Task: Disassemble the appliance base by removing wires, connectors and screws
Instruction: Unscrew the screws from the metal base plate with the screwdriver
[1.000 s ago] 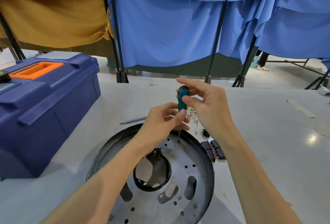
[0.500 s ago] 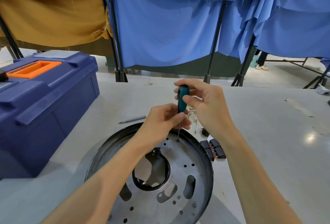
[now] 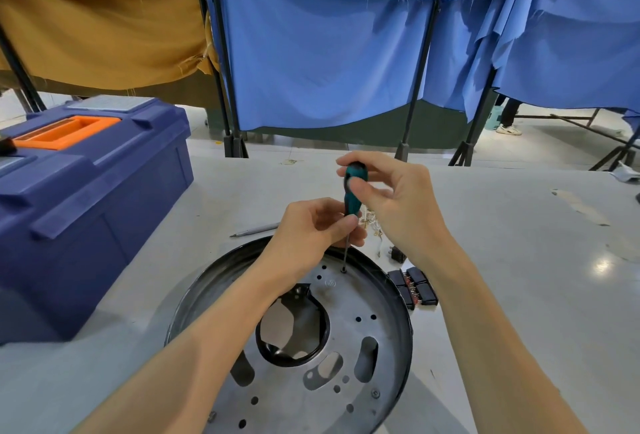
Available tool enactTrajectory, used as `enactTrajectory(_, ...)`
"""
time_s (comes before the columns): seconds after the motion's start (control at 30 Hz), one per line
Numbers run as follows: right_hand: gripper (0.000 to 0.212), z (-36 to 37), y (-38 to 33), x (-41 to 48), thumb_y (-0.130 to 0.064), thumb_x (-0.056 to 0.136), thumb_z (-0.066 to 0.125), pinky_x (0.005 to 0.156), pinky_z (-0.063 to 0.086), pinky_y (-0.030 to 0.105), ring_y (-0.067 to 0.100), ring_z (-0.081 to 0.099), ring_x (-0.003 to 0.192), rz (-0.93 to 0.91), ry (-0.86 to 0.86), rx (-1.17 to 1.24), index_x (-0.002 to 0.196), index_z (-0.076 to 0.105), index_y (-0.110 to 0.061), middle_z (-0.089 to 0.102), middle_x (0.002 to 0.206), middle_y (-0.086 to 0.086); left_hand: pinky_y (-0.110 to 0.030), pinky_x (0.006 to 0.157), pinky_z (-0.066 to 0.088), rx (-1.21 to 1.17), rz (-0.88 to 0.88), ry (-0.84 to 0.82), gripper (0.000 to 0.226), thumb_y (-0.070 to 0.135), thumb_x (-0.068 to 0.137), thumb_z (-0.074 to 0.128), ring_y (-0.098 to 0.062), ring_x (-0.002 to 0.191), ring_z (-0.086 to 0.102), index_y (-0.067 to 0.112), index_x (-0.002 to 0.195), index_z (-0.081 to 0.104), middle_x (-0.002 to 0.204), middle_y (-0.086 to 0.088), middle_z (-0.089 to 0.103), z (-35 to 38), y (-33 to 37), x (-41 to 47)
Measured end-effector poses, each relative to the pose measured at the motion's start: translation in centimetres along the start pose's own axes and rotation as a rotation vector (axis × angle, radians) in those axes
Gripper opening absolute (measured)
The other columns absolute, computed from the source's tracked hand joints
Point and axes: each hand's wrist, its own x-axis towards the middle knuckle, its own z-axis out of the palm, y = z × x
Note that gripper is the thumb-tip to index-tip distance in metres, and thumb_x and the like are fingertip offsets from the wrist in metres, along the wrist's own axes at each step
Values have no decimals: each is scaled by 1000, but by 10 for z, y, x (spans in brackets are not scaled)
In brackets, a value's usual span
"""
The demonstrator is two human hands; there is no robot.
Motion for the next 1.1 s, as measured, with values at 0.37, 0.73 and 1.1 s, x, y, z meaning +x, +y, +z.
enactTrajectory(0.37, 39, -1, -1, -1, 11, 89, 53, 67, 50, 10, 4, 65, 87, 4, 12, 21, 108, 69, -18, 70, 99, 4, -30, 80, 57, -22, 7, -27, 15, 9, 96, 54, -24, 87, 72, 10, 105, 66, 88, -6, 75, 0, 2, -1)
enactTrajectory(0.73, 41, -3, 1, 0, 9, 83, 63, 80, 53, 16, 5, 66, 86, -14, 48, -32, 107, 70, -23, 71, 93, -3, -38, 83, 58, -21, 6, 27, 21, 21, 78, 74, -26, 86, 73, 11, 93, 63, 87, -11, 75, -4, 4, 0)
enactTrajectory(1.1, 40, -2, 1, 0, -3, 79, 75, 77, 50, 14, 1, 62, 80, -29, 82, -33, 107, 70, -30, 67, 93, -8, -31, 81, 57, -18, -40, 6, 30, 22, 76, 74, -26, 83, 73, 8, 100, 65, 88, -14, 74, 0, 4, -1)
